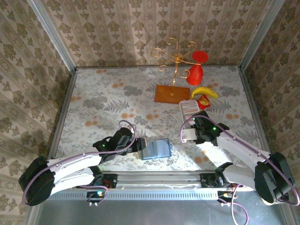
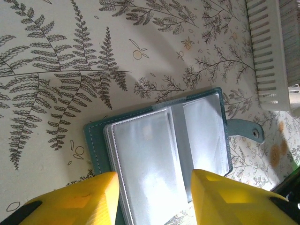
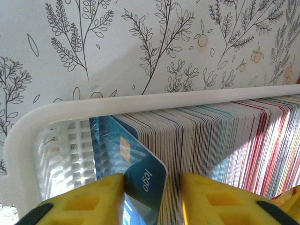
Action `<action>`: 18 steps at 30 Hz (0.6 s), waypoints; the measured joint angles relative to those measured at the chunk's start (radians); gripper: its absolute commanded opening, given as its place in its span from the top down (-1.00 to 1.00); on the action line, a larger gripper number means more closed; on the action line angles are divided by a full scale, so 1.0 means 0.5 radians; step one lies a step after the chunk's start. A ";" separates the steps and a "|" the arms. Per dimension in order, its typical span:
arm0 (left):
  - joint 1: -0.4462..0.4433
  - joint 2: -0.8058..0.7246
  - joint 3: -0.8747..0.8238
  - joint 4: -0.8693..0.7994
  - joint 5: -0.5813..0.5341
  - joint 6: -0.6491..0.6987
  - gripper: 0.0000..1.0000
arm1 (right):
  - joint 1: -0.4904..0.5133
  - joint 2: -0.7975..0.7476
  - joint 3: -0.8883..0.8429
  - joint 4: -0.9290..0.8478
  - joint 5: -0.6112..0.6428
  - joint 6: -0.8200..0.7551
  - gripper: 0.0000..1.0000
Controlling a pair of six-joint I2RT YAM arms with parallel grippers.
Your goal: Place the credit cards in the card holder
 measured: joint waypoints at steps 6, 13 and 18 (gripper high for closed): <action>-0.032 0.051 0.000 0.008 -0.002 0.001 0.18 | 0.000 -0.044 0.000 -0.017 0.000 0.002 0.39; -0.057 0.095 0.005 0.025 -0.001 0.001 0.23 | 0.000 -0.129 0.000 -0.049 -0.001 0.001 0.72; -0.060 0.101 0.011 0.036 0.000 0.001 0.25 | 0.000 -0.201 0.017 -0.182 -0.023 0.037 0.87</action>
